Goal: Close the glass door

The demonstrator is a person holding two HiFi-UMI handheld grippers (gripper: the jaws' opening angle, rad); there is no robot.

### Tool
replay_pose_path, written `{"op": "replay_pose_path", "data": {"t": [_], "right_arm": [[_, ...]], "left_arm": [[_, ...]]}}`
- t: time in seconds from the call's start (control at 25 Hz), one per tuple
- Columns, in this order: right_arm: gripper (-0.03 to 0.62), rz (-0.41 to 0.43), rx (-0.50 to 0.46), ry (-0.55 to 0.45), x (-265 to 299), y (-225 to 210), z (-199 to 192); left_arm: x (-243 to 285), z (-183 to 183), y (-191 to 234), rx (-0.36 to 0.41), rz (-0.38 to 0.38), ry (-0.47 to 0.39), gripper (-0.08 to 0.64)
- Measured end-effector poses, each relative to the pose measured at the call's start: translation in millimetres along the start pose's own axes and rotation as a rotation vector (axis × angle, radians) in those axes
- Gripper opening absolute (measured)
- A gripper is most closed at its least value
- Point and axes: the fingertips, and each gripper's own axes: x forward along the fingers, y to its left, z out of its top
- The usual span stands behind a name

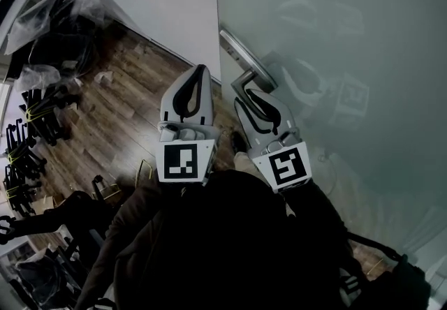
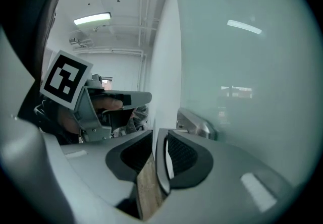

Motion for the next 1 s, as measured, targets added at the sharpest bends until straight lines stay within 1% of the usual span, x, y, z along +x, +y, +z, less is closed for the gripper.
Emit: {"op": "replay_pose_path", "data": {"t": [0.04,0.08,0.2,0.32,0.44,0.56,0.8,1.0], "right_arm": [[0.066,-0.007,0.005,0.007,1.8,-2.0,-3.3],[0.066,-0.015,0.004,0.012,4.0,-3.6,-6.8],[0.071,-0.029,-0.034,0.012,6.5,-4.7,-11.0],[0.083,-0.032,-0.059,0.023,8.4,-4.7,-13.0],[0.072,-0.008,-0.02,0.042,7.4,-3.2,-15.0],[0.067,0.012,0.019,0.04,5.8,-2.5,-13.6],[0.066,0.027,0.019,0.039,3.3,3.8,-13.3],[0.066,0.043,0.028,0.048,2.3,14.6,-11.1]], "left_arm": [[0.3,1.4,2.6,-0.003,0.004,-0.011,-0.003],[-0.1,-0.9,5.0,-0.004,0.008,-0.005,-0.003],[-2.7,-15.3,8.3,0.007,0.009,0.059,-0.003],[-1.6,-18.6,8.7,0.003,0.002,0.061,-0.003],[-1.8,-15.6,6.6,-0.001,-0.01,0.053,-0.003],[-3.1,-11.1,3.8,-0.002,-0.024,0.043,-0.003],[-15.1,-9.3,0.1,-0.003,-0.049,0.04,-0.003],[-36.8,-9.0,12.1,-0.003,-0.045,0.044,-0.003]]}}
